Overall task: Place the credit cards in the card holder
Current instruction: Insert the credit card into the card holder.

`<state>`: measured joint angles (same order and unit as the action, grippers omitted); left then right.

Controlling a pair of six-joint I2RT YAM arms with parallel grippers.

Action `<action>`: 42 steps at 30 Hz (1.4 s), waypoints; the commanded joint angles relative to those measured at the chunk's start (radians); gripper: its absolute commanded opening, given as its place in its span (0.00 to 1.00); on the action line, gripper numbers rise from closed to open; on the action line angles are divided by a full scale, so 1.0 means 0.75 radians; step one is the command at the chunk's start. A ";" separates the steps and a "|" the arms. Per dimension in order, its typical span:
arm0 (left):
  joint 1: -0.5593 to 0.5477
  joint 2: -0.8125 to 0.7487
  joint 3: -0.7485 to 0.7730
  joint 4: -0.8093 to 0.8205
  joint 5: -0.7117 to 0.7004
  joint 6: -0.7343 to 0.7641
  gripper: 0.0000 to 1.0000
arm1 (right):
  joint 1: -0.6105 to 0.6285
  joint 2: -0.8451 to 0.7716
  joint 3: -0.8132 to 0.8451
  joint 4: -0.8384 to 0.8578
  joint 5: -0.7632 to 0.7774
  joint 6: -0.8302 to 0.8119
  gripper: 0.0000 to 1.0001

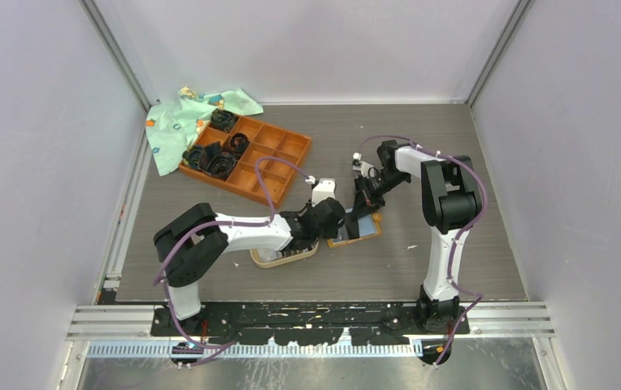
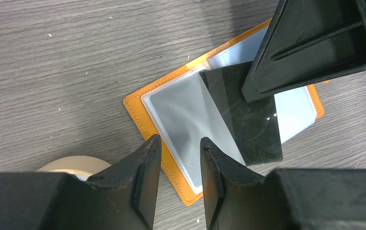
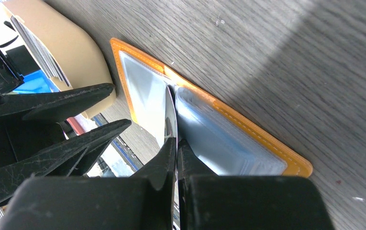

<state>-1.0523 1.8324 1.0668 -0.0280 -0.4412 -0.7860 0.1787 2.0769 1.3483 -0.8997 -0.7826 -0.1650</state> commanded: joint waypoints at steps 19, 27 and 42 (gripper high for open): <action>0.049 0.086 0.071 -0.216 0.092 0.017 0.36 | 0.037 0.032 0.043 -0.016 0.053 -0.095 0.08; 0.052 0.088 0.072 -0.216 0.104 0.017 0.34 | 0.035 0.015 0.055 -0.032 0.093 -0.124 0.09; 0.056 0.090 0.071 -0.213 0.110 0.019 0.31 | 0.046 0.041 0.076 -0.056 0.105 -0.126 0.10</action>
<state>-1.0203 1.8748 1.1267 -0.0883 -0.3557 -0.7815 0.2008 2.0888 1.3788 -0.9379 -0.7780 -0.2306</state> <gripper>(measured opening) 0.315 0.098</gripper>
